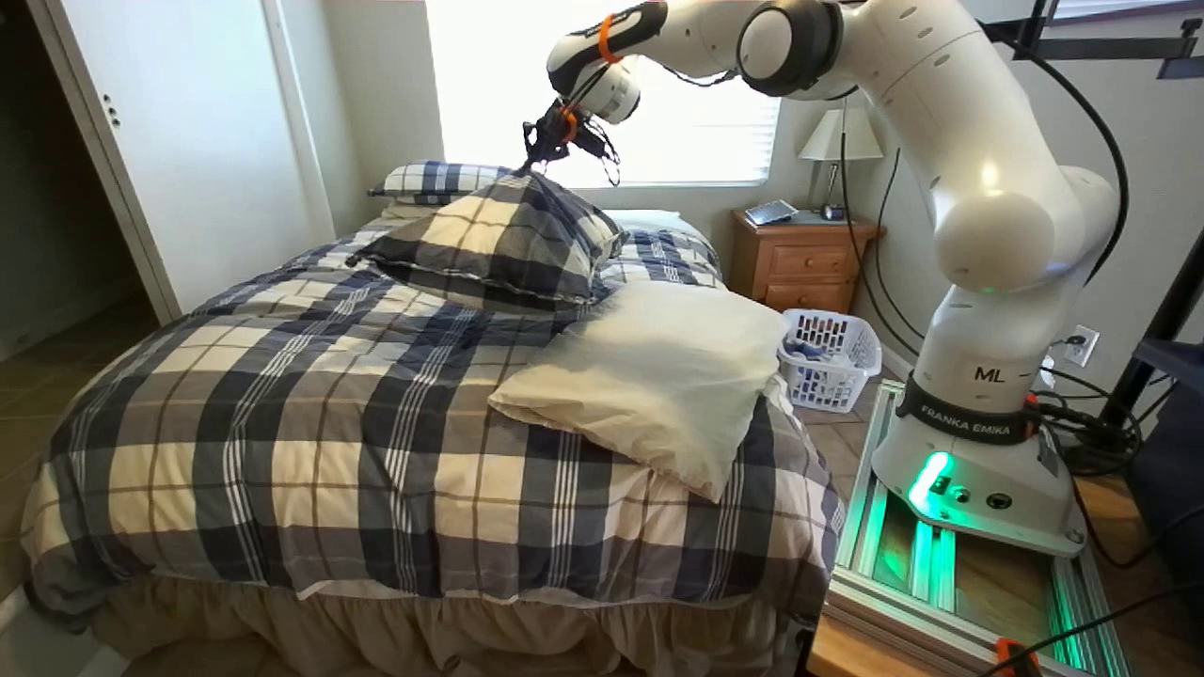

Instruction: Remove the checked pillow from the top of the white pillow

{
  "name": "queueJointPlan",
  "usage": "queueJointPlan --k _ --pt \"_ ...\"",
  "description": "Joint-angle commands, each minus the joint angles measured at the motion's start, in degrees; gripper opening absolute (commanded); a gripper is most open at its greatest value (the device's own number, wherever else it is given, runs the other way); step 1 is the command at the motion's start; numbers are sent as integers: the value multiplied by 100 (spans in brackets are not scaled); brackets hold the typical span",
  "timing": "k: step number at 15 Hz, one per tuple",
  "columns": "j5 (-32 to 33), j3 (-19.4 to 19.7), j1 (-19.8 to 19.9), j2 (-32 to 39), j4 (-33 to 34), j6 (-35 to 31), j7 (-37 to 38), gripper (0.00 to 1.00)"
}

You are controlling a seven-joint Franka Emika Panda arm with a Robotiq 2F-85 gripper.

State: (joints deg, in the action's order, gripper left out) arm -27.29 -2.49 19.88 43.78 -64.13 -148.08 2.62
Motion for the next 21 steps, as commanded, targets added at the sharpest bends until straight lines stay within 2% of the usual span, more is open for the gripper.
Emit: queueJointPlan --k 1,2,8,11,13,17,19,21 --pt "38 -95 42 114 467 262 103 27" --pt "102 -61 16 152 482 247 49 28" --pt "39 -134 6 -103 402 533 -356 69" --pt "232 37 -46 -584 37 1251 -221 89" --pt "638 328 -172 -1013 -270 1862 -38 99" --pt "1390 602 -330 -1891 -1025 2671 -165 100" --pt "1629 633 -386 -2349 -1551 2750 -259 100" --pt "1861 673 -456 -2733 -2083 2538 -235 100"
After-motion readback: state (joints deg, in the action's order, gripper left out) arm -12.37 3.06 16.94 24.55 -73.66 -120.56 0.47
